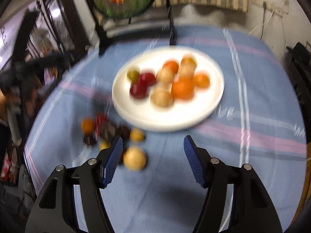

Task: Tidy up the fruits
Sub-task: 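Grasp a dark purple fruit with the left tool while the right tool grasps a pale yellow potato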

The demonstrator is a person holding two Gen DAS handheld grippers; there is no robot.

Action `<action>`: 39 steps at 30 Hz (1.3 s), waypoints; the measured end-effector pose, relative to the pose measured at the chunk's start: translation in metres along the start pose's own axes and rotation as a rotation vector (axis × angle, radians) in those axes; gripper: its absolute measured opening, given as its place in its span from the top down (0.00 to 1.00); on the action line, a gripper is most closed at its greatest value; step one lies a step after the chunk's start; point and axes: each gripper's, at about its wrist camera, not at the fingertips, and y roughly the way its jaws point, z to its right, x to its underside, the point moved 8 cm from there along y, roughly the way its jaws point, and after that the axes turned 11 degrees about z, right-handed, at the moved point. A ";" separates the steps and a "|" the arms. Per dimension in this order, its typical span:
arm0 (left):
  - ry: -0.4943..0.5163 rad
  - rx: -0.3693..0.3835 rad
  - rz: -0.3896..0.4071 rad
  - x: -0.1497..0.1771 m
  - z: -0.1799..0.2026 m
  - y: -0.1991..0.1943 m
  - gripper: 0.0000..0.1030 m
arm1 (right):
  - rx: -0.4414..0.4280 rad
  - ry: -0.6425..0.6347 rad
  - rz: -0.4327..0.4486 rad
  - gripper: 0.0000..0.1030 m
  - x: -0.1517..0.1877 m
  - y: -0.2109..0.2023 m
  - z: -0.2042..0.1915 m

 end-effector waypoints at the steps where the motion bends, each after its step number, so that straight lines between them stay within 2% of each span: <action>1: -0.003 -0.002 -0.009 0.007 -0.003 -0.004 0.32 | 0.001 -0.020 -0.018 0.36 0.009 0.002 -0.004; 5: -0.023 -0.004 -0.058 0.044 -0.014 -0.021 0.32 | 0.026 -0.139 -0.085 0.36 0.036 0.019 -0.017; 9: -0.058 0.003 -0.107 0.077 -0.019 -0.033 0.32 | 0.025 -0.187 -0.116 0.36 0.043 0.036 -0.022; 13: -0.098 0.026 -0.156 0.108 -0.018 -0.041 0.32 | 0.023 -0.287 -0.143 0.36 0.047 0.055 -0.030; 14: -0.101 0.034 -0.176 0.118 -0.016 -0.042 0.32 | 0.018 -0.318 -0.147 0.39 0.048 0.059 -0.033; 15: -0.101 0.041 -0.189 0.124 -0.012 -0.041 0.32 | 0.013 -0.336 -0.154 0.48 0.048 0.063 -0.036; 17: -0.101 0.052 -0.216 0.137 -0.005 -0.040 0.32 | -0.006 -0.354 -0.163 0.59 0.049 0.069 -0.040; 18: -0.100 0.062 -0.229 0.142 0.001 -0.038 0.32 | -0.021 -0.357 -0.169 0.64 0.049 0.070 -0.043; 22: -0.101 0.103 -0.252 0.151 0.022 -0.030 0.32 | -0.038 -0.320 -0.171 0.64 0.048 0.066 -0.039; 25: -0.100 0.124 -0.265 0.154 0.036 -0.020 0.32 | -0.042 -0.246 -0.167 0.64 0.046 0.056 -0.027; 31: -0.102 0.133 -0.292 0.159 0.051 0.002 0.32 | -0.037 -0.168 -0.142 0.64 0.048 0.033 -0.016; 33: -0.105 0.126 -0.305 0.163 0.052 0.009 0.34 | -0.038 -0.159 -0.137 0.64 0.047 0.031 -0.017; 37: -0.110 0.132 -0.301 0.163 0.050 0.011 0.57 | -0.040 -0.138 -0.131 0.64 0.050 0.026 -0.019; 38: -0.119 0.148 -0.305 0.163 0.050 0.010 0.69 | -0.040 -0.134 -0.132 0.64 0.049 0.026 -0.018; 39: -0.119 0.149 -0.306 0.163 0.049 0.009 0.69 | -0.038 -0.129 -0.131 0.64 0.049 0.025 -0.018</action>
